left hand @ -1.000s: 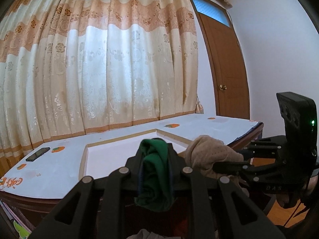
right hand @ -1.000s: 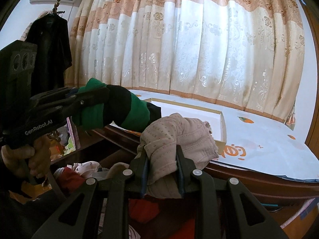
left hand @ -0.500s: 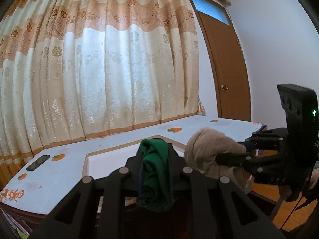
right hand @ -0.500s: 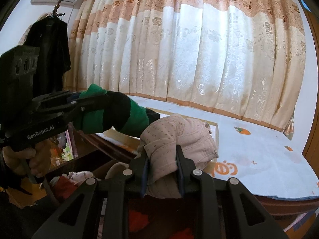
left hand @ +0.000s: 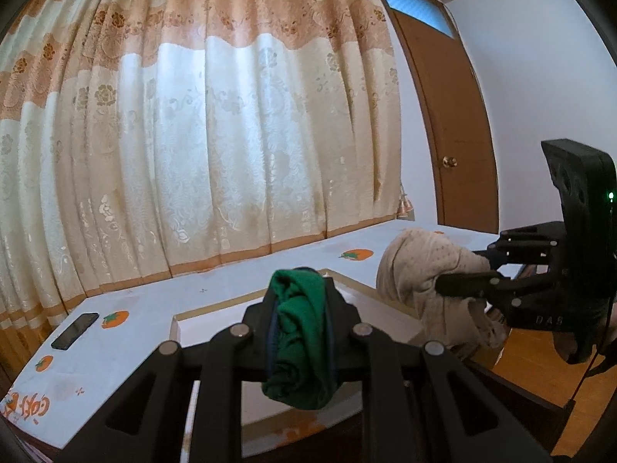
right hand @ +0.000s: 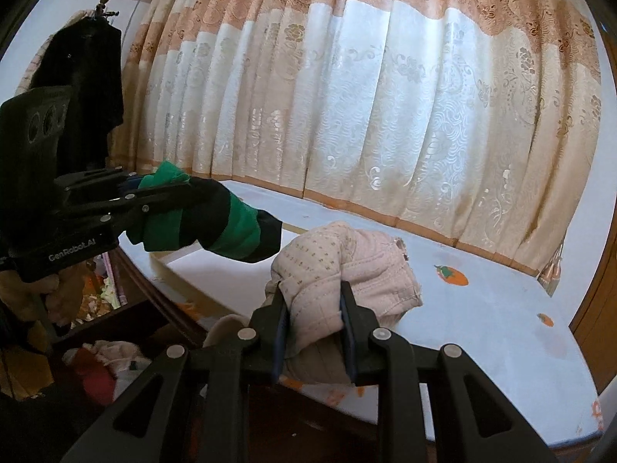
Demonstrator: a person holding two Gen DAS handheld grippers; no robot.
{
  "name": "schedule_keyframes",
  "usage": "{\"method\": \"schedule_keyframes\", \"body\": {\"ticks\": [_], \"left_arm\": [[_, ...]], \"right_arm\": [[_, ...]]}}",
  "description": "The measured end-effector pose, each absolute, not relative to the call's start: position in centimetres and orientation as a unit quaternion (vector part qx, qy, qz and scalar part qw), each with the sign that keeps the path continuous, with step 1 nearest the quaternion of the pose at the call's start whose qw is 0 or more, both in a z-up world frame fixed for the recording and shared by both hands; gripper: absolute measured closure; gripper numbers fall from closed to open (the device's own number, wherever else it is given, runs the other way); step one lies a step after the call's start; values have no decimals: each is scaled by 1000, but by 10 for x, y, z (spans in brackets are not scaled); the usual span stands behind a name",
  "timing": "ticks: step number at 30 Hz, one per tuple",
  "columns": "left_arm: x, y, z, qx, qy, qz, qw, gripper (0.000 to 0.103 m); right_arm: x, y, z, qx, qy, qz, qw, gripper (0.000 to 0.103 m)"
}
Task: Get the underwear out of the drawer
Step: 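Carry both held items over the white tray on the dresser top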
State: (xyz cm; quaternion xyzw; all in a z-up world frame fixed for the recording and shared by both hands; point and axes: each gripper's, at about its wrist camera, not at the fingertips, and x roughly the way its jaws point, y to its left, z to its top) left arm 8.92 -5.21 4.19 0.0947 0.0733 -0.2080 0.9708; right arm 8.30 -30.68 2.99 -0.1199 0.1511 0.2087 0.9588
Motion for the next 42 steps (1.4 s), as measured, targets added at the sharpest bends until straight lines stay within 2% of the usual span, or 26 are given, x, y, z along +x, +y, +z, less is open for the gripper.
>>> {"method": "schedule_keyframes", "body": {"ticks": [19,42], "left_arm": [[187,-72,52,84,134,-179,971,86],[287,-86,55,45,213,-135,967,86]], "right_arm": [[175,-307,40,-131,186,208,951,77],[276,-287,35,-148,270,210,928,77]]}}
